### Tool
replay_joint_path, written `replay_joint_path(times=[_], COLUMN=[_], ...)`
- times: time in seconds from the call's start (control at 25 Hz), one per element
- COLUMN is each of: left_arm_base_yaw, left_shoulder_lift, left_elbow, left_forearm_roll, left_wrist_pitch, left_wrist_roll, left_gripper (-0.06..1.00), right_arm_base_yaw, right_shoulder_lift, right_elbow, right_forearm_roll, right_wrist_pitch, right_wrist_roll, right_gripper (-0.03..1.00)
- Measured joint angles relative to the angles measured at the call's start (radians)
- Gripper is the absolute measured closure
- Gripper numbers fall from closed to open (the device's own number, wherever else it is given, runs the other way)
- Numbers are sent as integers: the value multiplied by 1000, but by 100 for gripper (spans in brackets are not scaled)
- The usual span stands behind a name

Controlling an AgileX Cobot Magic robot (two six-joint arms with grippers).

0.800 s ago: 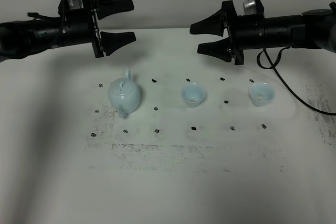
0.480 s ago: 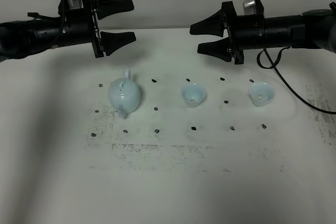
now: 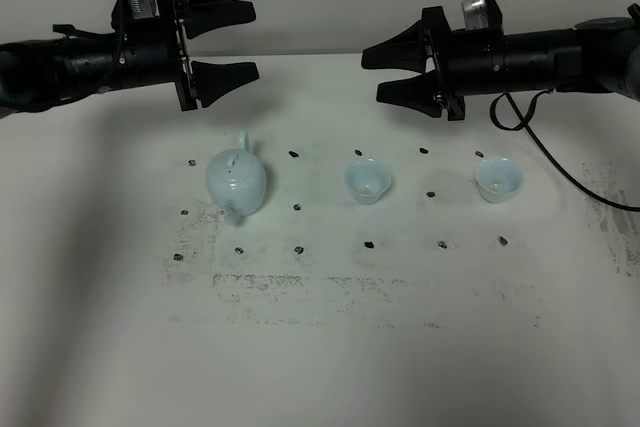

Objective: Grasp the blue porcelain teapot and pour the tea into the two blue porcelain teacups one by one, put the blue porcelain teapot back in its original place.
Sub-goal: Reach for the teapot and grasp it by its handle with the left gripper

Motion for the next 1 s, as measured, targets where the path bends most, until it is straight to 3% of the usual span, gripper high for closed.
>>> replay_joint_path(times=[0.24, 0.52, 0.68, 0.88, 1.0], left_arm_base_yaw=[24, 88, 97, 98, 98], left_shoulder_lift=[-49, -213, -309, -389, -396], left_elbow=[0, -1, -1, -2, -2], left_forearm_roll=[40, 229, 420, 714, 814], left_wrist_pitch=[1, 5, 6, -39, -55], left_wrist_roll=[-2, -31, -85, -192, -217], left_gripper=[18, 19, 19, 19, 19], right_arm_base_yaw=[-21, -74, -84, -86, -86], right_shoulder_lift=[-42, -192, -278, -401, -507], right_elbow=[0, 0, 0, 1, 39], right_forearm_roll=[-124, -381, -594, -807, -923], right_wrist_pitch=[7, 10, 30, 47, 48], right_wrist_roll=[-19, 18, 88, 194, 261], right_gripper=[37, 37, 37, 37, 37])
